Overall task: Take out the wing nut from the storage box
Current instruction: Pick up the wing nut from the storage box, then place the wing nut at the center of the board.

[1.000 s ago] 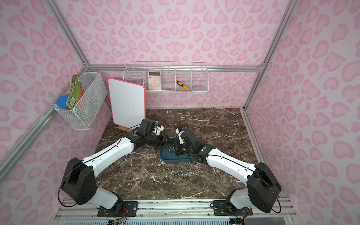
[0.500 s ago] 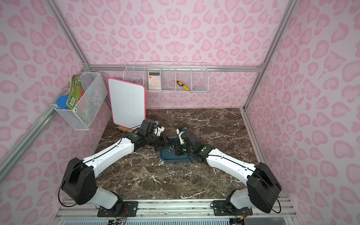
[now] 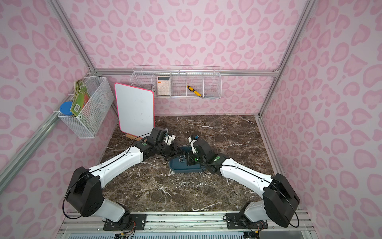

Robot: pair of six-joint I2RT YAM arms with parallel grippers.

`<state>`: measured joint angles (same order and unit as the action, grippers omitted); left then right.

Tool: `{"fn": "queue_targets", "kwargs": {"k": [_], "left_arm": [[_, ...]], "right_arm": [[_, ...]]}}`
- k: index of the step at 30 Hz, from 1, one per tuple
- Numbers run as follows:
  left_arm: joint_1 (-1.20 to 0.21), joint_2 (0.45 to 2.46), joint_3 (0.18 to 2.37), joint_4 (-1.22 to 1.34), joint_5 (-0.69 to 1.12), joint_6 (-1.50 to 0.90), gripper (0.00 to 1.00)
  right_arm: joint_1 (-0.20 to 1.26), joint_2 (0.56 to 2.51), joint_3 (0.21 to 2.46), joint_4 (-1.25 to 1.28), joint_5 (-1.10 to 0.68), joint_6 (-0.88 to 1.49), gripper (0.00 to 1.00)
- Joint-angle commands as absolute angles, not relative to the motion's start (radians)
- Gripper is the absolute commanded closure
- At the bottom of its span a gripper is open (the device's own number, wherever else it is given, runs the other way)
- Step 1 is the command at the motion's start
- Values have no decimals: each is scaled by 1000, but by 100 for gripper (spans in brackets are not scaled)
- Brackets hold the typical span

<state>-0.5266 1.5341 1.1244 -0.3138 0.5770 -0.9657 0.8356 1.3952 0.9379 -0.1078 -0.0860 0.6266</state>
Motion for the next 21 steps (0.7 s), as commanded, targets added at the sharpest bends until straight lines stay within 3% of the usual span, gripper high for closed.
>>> {"fn": "queue_targets", "kwargs": {"k": [1,5,7,19,21], "left_arm": [[-528,1523,1133,-338,558,-950,100],[-525,1516,1138,-394,526,-926,100],[-524,1509,1141,-425,513,-915,100],[-525,1467,1117,-760,326,-773,100],[-532,1466,1108,-808,287,-755,100]], "right_arm": [[833,1388,930,-75,-91,637,62],[809,1369,902,-75,-93,650,46],[795,1354,887,-75,-91,652,44],[747,1306,813,-89,-53,659,4],[740,1308,805,-88,-49,661,1]]}}
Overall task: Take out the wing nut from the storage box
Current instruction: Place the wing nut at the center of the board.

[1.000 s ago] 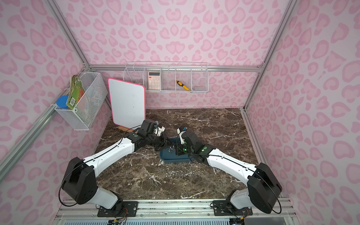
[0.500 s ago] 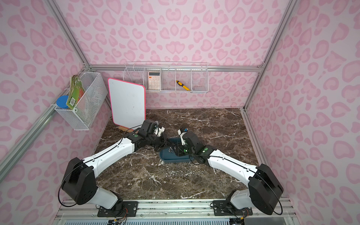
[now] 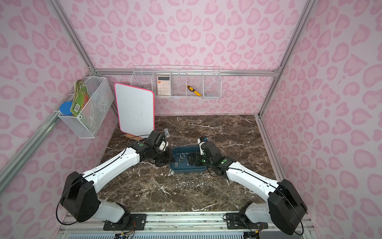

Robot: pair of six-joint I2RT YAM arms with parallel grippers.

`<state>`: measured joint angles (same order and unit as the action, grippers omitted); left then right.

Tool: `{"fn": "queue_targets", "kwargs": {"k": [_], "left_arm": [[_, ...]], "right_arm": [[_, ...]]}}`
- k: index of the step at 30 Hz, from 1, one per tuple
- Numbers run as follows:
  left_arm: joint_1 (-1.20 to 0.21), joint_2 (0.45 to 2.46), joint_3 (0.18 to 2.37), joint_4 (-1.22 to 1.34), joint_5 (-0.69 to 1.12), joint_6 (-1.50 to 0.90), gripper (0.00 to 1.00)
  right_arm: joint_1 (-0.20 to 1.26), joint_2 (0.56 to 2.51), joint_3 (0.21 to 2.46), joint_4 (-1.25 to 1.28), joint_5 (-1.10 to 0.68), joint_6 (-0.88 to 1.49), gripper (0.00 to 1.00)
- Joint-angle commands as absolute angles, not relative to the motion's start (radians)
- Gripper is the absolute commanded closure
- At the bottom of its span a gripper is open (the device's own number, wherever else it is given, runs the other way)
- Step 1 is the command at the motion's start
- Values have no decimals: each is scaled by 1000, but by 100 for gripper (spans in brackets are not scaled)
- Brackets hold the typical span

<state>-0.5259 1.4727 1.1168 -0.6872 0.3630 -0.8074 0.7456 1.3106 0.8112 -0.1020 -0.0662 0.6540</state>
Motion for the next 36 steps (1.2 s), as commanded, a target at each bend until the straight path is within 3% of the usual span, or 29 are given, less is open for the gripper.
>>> {"fn": "queue_targets", "kwargs": {"k": [1,10,21,33,36], "left_arm": [[-537,1469,1104,-826,271,-748,100],[-657,1568,1095,-896,141,-730,100],[-715,1695,1073,-813,174,-761,100],[-733,1705,1041,-782,176,-778,98],[-735,1700,1043,-781,176,-779,88]], "right_arm": [[736,1309,802,-88,-49,662,1],[724,1327,801,-86,-46,665,1],[719,1332,820,-111,-41,655,1],[720,1334,820,-115,-46,662,1],[719,1333,819,-116,-48,663,1]]}}
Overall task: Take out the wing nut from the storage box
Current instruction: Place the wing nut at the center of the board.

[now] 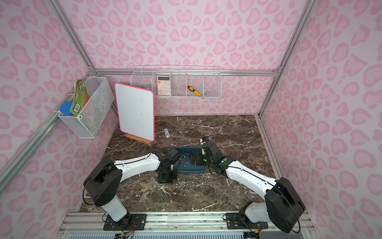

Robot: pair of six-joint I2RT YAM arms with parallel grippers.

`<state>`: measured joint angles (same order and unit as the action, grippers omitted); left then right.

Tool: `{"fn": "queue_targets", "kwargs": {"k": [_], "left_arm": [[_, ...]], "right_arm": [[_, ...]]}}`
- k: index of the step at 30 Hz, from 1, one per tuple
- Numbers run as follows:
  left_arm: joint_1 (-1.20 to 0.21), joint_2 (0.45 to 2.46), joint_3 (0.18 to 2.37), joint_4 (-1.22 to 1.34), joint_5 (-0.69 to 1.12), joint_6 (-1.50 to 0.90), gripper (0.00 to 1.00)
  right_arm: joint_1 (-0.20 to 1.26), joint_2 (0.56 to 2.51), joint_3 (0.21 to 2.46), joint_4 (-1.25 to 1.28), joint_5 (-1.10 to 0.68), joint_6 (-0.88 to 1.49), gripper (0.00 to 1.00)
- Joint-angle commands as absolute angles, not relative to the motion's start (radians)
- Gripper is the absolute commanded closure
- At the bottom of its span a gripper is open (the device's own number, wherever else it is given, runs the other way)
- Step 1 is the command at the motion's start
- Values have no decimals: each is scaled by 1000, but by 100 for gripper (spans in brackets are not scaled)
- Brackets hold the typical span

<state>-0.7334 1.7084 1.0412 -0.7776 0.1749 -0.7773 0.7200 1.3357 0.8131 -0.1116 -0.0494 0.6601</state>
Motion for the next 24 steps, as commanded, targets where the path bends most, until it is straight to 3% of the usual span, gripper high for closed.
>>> {"fn": "queue_targets", "kwargs": {"k": [1,2,7,14,17,20,23,24], "left_arm": [[-735,1697,1045,-782,176,-778,81],[-735,1695,1046,-783,175,-778,75],[-735,1673,1068,-807,157,-776,63],[-733,1627,1141,-891,113,-759,56],[-721,1599,1173,-926,96,-747,46],[-696,1565,1200,-942,98,-739,29],[-659,1525,1223,-949,114,-738,3],[-643,1512,1231,-949,127,-738,2]], "right_arm": [[721,1333,818,-116,-48,665,1],[721,1333,819,-115,-48,664,1],[721,1331,816,-128,-36,663,1],[711,1360,849,-220,59,647,1],[690,1388,868,-259,76,633,1],[670,1418,880,-273,81,621,8],[646,1454,886,-270,71,617,17],[637,1466,890,-270,70,617,21]]}}
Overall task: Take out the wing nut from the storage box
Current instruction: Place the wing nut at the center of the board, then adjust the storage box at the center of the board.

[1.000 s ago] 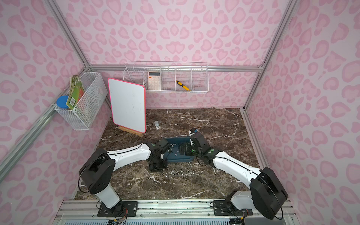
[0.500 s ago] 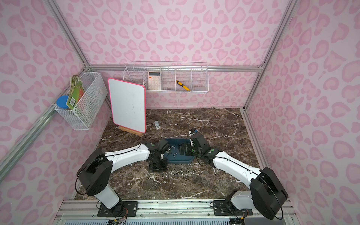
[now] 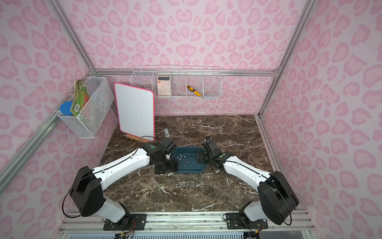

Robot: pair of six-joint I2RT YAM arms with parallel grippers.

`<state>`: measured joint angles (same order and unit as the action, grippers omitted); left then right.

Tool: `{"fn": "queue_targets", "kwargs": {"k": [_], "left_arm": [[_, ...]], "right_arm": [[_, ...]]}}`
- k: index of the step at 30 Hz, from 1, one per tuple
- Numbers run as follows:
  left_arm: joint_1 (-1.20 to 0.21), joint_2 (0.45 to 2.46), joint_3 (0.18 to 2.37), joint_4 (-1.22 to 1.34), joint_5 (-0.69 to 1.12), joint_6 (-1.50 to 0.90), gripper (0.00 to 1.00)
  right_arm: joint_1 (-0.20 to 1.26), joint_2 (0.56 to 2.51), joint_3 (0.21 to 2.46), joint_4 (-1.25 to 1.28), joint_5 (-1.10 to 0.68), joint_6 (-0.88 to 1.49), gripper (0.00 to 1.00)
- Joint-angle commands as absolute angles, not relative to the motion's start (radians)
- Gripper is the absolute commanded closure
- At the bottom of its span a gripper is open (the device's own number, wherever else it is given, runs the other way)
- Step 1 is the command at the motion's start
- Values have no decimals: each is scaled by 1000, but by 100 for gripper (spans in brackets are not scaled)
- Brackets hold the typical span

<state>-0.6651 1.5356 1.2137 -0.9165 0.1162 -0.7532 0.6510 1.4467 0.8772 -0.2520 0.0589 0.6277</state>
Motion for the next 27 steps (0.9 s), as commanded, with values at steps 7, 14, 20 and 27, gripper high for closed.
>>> {"fn": "queue_targets", "kwargs": {"k": [7,14,20,27], "left_arm": [[-559,1455,1269,-953,191,-752,2],[-522,1412,1272,-948,210,-782,2],[-508,1381,1246,-940,205,-782,2],[-493,1328,1188,-891,210,-782,2]], "right_arm": [[617,1544,897,-236,62,604,48],[611,1608,901,-213,62,610,59],[591,1681,956,-284,57,633,80],[529,1701,1024,-408,-31,683,100]]}}
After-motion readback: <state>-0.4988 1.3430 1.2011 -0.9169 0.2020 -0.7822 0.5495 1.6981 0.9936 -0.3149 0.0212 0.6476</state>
